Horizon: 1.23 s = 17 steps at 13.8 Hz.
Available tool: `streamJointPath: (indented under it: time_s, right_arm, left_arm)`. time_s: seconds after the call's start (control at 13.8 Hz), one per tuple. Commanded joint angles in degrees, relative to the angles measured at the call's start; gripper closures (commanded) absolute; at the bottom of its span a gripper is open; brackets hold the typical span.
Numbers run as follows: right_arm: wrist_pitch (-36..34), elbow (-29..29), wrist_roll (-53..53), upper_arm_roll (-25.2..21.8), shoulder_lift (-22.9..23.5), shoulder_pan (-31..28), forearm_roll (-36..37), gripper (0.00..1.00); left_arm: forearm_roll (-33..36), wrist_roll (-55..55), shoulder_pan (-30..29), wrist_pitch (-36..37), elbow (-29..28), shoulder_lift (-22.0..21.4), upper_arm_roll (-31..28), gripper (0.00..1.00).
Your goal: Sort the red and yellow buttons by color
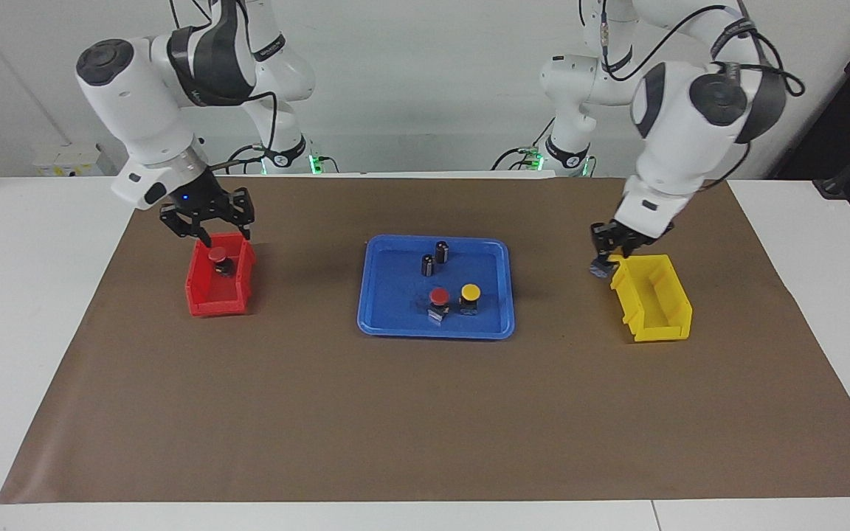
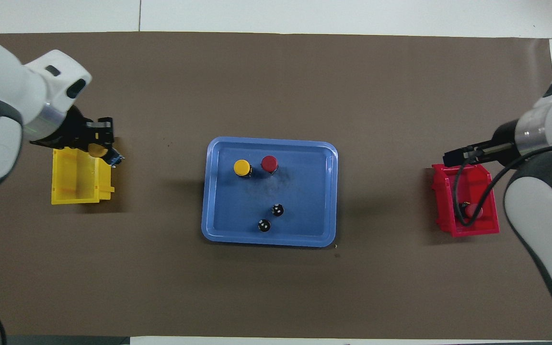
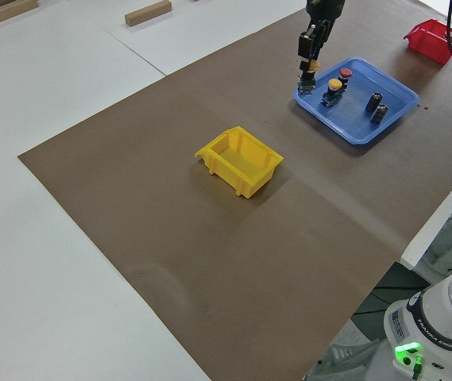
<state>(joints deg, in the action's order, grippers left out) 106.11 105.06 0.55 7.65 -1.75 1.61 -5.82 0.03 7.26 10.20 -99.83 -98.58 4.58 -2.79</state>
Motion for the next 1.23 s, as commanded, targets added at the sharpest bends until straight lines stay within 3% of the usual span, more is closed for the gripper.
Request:
streamJointPath:
  time_s: [0.0, 0.07, 0.14, 0.65, 0.94, 1.09, 1.16]
  right_arm:
    - [-0.8, -14.0, 19.6, 0.0, 12.5, 13.7, 4.0, 0.30]
    - [-0.2, -21.0, 27.3, 0.1, 18.5, 18.0, 7.4, 0.30]
    - [1.1, -23.1, 31.0, 0.1, 21.5, 20.1, 8.8, 0.30]
    - [14.4, -18.8, 38.1, 0.1, 28.3, 25.9, 9.2, 0.26]
    - [18.4, -13.4, 38.0, 0.1, 27.9, 25.8, 9.2, 0.28]
    - [19.8, -11.3, 38.0, 0.1, 27.2, 25.8, 9.2, 0.29]
    - [20.0, -10.8, 38.0, 0.1, 27.0, 26.2, 9.2, 0.29]
  left_arm:
    - [0.0, -8.1, -6.0, -6.7, -5.8, -1.4, 0.5, 0.99]
    - [0.1, -8.1, -6.5, -10.8, -9.0, -2.1, 0.5, 0.99]
    - [0.1, -8.1, -7.0, -13.5, -11.1, -2.2, 0.5, 0.99]
    - [0.1, -9.8, -8.3, -19.4, -22.4, -4.1, 0.5, 0.99]
    - [0.1, -9.9, -8.7, -25.1, -27.4, -4.1, 0.5, 0.98]
    - [0.1, -9.8, -8.6, -27.1, -29.2, -4.0, 0.5, 0.82]
    - [0.1, -9.8, -8.6, -27.2, -29.1, -4.0, 0.5, 0.50]
